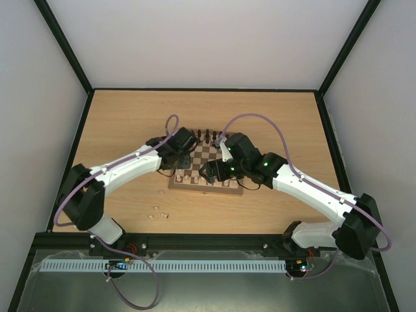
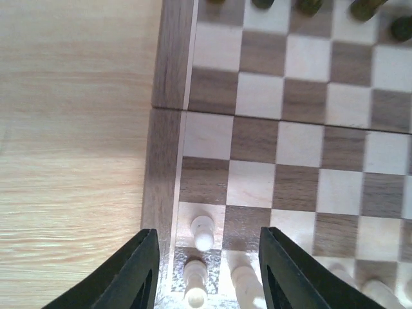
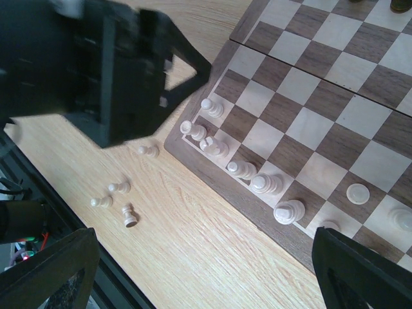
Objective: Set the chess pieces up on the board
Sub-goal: Place the chess piece on the chessboard, then pick up the chess piece at the center of the board.
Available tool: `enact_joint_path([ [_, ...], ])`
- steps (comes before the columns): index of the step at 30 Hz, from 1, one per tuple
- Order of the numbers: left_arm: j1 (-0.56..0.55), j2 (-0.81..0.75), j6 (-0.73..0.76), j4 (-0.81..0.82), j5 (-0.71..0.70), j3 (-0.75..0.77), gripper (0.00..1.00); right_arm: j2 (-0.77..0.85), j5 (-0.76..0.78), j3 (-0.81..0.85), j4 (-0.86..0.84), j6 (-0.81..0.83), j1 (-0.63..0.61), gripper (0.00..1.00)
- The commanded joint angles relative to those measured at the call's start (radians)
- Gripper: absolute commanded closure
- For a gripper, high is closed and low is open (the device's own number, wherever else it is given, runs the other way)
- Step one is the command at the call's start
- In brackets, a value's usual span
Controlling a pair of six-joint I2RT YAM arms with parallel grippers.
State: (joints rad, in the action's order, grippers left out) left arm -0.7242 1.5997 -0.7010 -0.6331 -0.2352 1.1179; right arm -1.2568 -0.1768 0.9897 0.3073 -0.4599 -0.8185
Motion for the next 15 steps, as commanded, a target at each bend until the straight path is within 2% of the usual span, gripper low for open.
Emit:
enact_joint_path([
  [1,-0.004,-0.123,-0.024,-0.132,-0.055,0.053,0.5,0.018,-0.013,-0.01,-0.01,0.002,-0.005,0.09],
  [4,-0.005,-0.21,-0.052,-0.153,-0.028,-0.012,0.46,0.023,-0.015,-0.009,-0.011,0.0,-0.005,0.08],
  [9,-0.006,-0.391,-0.131,-0.14,0.017,-0.201,0.44,0.029,-0.019,-0.011,-0.016,0.0,-0.005,0.09],
  [15,-0.018,-0.502,-0.229,-0.028,0.055,-0.413,0.44,0.022,-0.028,-0.012,-0.019,-0.004,-0.007,0.09],
])
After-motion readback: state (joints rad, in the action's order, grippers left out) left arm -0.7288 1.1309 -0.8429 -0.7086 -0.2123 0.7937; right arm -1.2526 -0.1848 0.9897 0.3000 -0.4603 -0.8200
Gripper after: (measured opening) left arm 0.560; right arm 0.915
